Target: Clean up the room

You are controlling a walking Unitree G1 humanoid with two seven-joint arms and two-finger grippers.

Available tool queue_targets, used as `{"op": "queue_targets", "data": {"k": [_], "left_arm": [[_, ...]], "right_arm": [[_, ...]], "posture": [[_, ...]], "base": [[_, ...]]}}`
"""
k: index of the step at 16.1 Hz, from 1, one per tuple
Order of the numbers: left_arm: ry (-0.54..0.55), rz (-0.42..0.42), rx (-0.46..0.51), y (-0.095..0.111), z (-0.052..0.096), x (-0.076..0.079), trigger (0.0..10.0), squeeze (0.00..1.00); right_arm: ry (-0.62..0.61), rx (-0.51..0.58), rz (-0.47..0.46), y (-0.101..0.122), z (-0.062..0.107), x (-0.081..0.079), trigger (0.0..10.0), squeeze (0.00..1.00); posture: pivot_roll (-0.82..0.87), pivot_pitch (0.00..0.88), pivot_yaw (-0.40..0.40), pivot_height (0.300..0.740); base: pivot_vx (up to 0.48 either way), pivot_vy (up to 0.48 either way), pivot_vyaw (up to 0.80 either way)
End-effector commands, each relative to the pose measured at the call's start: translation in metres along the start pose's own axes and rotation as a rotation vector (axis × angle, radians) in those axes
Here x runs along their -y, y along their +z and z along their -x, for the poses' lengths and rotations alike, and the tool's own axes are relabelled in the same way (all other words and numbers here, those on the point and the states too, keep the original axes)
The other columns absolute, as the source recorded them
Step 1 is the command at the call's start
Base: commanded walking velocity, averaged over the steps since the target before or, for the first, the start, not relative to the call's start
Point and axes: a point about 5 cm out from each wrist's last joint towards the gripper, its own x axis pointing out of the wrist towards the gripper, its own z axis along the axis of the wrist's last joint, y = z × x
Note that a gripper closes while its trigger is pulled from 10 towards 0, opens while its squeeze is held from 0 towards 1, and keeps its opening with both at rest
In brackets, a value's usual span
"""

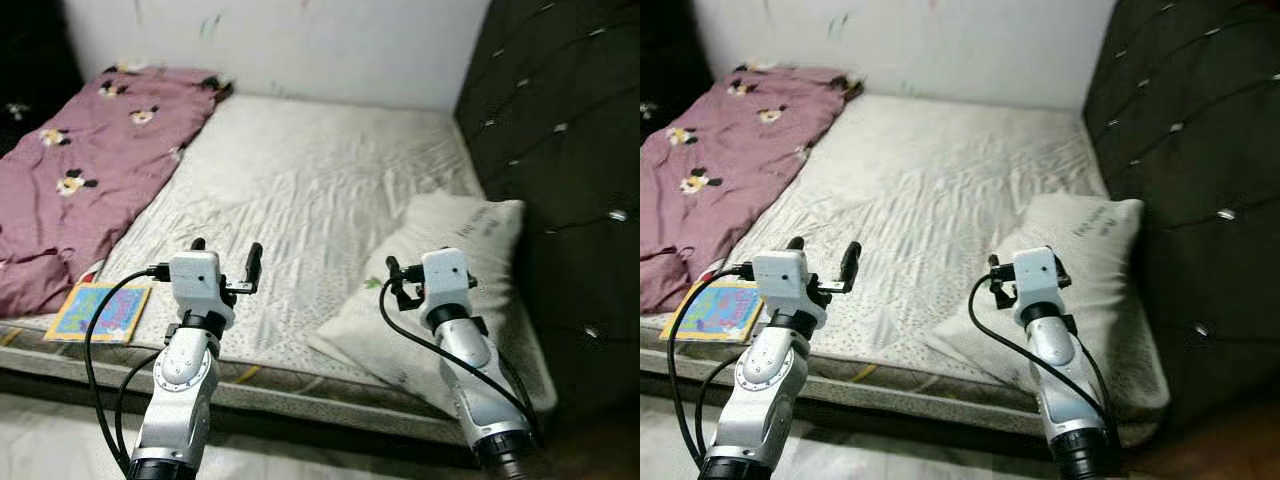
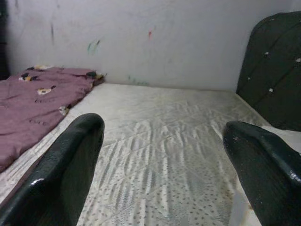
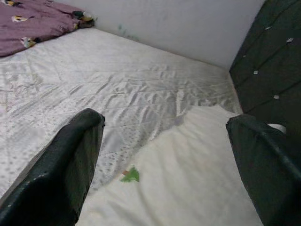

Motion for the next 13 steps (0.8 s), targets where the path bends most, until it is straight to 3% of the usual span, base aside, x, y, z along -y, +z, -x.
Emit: {"op": "queue_targets", "data": {"k": [1, 7, 10, 13], "left_arm": [[-0.015, 0.004, 0.019, 0.004, -0.001, 0.001, 10.0, 0.0], [0.014, -0.027, 0.008, 0.003, -0.003, -0.003, 10.0, 0.0], [0.13, -0.08, -0.016, -0.001, -0.005, -0.009, 10.0, 0.0], [0.11, -0.085, -0.032, -0.006, 0.001, -0.009, 10.0, 0.0]], "right_arm": [[-0.014, 0.015, -0.003, 0.004, -0.002, 0.003, 10.0, 0.0], [-0.029, 0.009, 0.001, 0.002, -0.003, 0.007, 10.0, 0.0], [-0.045, -0.008, -0.019, -0.001, -0.002, 0.008, 10.0, 0.0], [-0.056, -0.005, -0.033, -0.001, -0.001, 0.01, 10.0, 0.0]], "posture": [[-0.01, 0.015, -0.012, 0.74], [-0.02, 0.03, -0.012, 0.74], [-0.01, 0.027, -0.009, 0.74], [-0.02, 0.025, -0.005, 0.74]], "base": [[0.424, 0.0, 0.0], [0.382, 0.0, 0.0], [0.0, 0.0, 0.0], [0.0, 0.0, -0.73]]}}
